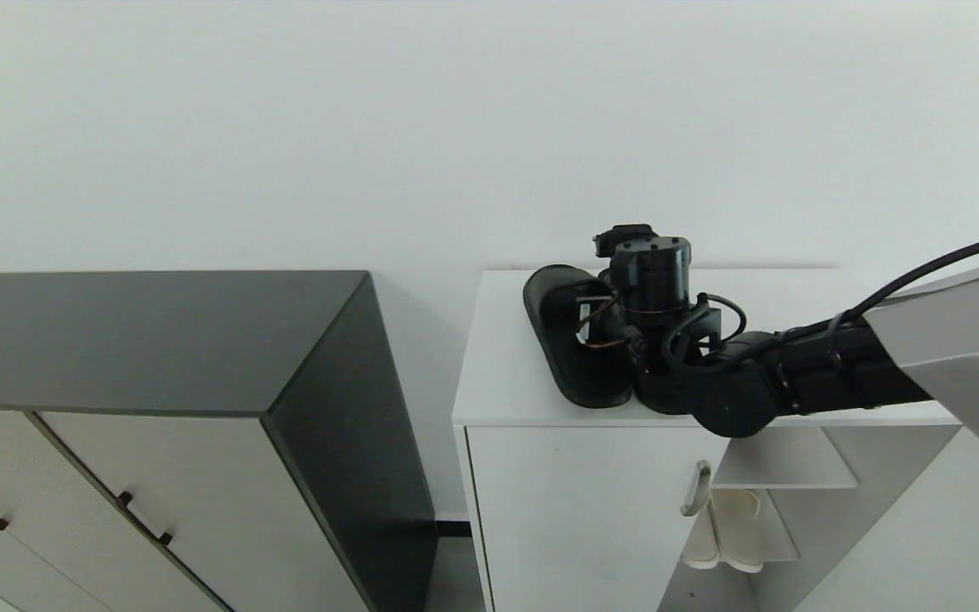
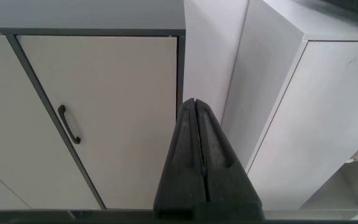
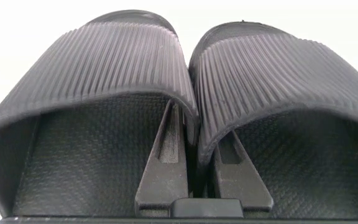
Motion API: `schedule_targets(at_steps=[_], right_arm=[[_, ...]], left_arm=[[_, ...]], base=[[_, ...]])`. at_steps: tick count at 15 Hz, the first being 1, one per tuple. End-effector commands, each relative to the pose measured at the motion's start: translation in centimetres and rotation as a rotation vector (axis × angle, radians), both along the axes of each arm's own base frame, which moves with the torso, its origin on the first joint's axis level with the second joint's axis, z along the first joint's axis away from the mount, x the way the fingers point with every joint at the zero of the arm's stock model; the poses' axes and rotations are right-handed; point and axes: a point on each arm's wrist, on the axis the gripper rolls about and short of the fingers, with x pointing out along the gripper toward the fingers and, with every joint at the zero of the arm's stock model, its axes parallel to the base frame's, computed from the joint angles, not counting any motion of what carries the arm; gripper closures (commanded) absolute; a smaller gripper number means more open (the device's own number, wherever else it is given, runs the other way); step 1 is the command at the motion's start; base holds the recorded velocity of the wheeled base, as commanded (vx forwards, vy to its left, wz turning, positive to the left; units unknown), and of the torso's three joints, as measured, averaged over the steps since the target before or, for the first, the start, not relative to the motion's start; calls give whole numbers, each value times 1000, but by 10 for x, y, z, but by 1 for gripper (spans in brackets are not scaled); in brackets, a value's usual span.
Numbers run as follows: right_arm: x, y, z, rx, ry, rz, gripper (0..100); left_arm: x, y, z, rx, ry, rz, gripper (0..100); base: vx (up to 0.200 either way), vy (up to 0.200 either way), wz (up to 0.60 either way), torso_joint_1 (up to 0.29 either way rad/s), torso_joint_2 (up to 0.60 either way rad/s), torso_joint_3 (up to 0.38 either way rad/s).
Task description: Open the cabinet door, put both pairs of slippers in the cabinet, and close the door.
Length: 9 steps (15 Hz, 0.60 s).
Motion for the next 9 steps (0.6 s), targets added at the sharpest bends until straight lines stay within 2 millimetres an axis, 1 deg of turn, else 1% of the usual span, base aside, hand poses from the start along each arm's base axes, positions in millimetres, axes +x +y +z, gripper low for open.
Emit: schedule_targets(at_steps=[1,2,3,5,6,8,9], right_arm=[[-48,-10,32,13,-23,60,100],[-63,-14,32,3,-10,81,100],[-89,-19,31,-9,11,141,100],[-119,-32,28,-20,33,186,100],[-133,-44,29,-13,28,195,100],[-156,-65,26,-14,43,255,100],[-160,-69,23,-18,54,285,100]], left_arm=[[0,0,0,-1,0,0,100],[0,0,0,-1,0,0,100],[0,0,0,-1,0,0,100],[0,0,0,-1,0,0,100],[0,0,0,-1,0,0,100],[0,0,0,1,0,0,100],[0,0,0,5,0,-3,100]], base=[[0,0,0,0,0,0],[0,0,0,0,0,0],[0,0,0,0,0,0],[0,0,0,0,0,0],[0,0,0,0,0,0],[0,0,0,0,0,0],[0,0,0,0,0,0]])
